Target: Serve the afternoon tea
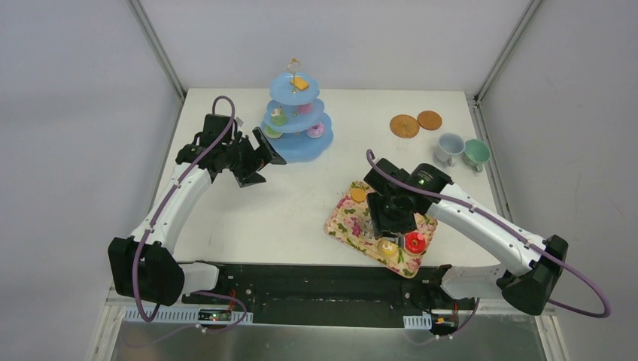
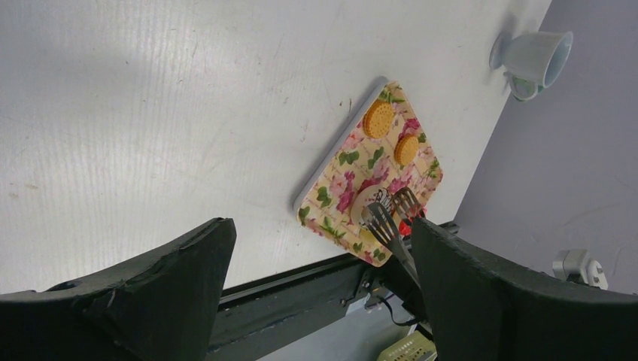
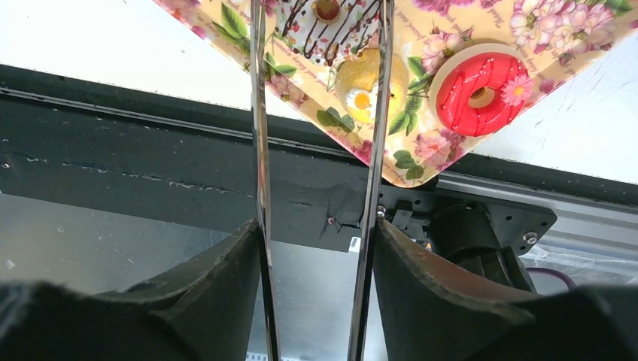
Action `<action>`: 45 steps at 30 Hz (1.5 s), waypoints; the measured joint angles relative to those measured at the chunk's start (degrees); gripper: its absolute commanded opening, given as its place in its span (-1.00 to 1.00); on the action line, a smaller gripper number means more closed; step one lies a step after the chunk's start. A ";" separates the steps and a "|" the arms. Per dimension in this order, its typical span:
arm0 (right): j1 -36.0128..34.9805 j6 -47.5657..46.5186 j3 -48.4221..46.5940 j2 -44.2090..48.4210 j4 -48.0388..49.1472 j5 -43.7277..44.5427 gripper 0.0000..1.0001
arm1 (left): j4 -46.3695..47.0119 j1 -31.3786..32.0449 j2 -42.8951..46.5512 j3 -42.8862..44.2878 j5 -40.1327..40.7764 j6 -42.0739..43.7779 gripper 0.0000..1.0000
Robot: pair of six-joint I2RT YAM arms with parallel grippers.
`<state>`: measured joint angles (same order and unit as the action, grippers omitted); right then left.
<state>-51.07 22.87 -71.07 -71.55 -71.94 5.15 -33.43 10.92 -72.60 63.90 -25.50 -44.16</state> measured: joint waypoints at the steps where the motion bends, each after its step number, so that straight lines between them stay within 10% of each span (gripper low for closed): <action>1: 0.00 -0.04 0.00 0.00 -0.02 0.00 0.13 | 0.00 0.00 0.00 0.00 0.00 0.00 0.81; 45: -0.37 -1.31 -1.46 -1.81 -3.65 -1.44 0.13 | 0.07 0.79 -0.42 0.00 0.17 -1.51 0.81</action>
<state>-51.44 21.56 -72.53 -73.36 -75.59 3.70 -33.36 11.70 -73.01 63.90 -25.32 -45.67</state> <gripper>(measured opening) 0.576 0.907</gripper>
